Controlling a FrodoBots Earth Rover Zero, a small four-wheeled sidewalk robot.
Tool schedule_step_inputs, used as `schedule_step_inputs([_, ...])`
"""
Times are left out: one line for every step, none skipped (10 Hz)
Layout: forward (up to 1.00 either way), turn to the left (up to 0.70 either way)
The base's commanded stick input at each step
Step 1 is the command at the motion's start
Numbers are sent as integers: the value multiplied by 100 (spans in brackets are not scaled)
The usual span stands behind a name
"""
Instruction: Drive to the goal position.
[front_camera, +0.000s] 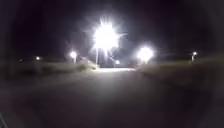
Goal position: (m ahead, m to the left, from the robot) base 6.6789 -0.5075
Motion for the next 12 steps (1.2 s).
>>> schedule_step_inputs([70,0])
schedule_step_inputs([70,0])
schedule_step_inputs([70,0])
schedule_step_inputs([70,0])
schedule_step_inputs([70,0])
schedule_step_inputs([70,0])
schedule_step_inputs([70,0])
schedule_step_inputs([70,0])
schedule_step_inputs([70,0])
schedule_step_inputs([70,0])
schedule_step_inputs([70,0])
schedule_step_inputs([70,0])
